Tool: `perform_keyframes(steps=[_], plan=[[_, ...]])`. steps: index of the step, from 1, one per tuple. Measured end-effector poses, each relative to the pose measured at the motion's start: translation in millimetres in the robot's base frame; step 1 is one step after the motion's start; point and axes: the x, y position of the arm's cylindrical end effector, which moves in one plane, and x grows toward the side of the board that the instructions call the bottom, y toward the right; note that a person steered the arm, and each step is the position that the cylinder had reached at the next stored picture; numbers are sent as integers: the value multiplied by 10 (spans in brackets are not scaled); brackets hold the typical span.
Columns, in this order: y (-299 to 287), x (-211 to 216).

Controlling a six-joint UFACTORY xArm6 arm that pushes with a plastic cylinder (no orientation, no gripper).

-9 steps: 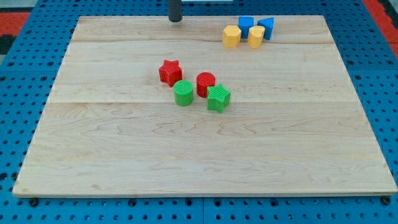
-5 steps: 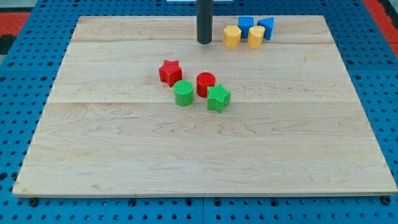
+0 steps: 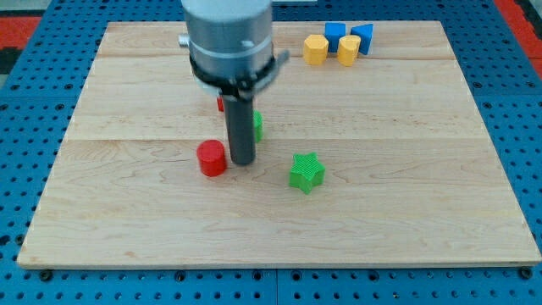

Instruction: Separate red circle and the green star

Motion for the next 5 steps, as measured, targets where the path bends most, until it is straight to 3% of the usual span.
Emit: perform_keyframes(steps=[1, 3, 4, 5], plan=[[246, 18], [-549, 31], [-818, -215], [-1015, 60]])
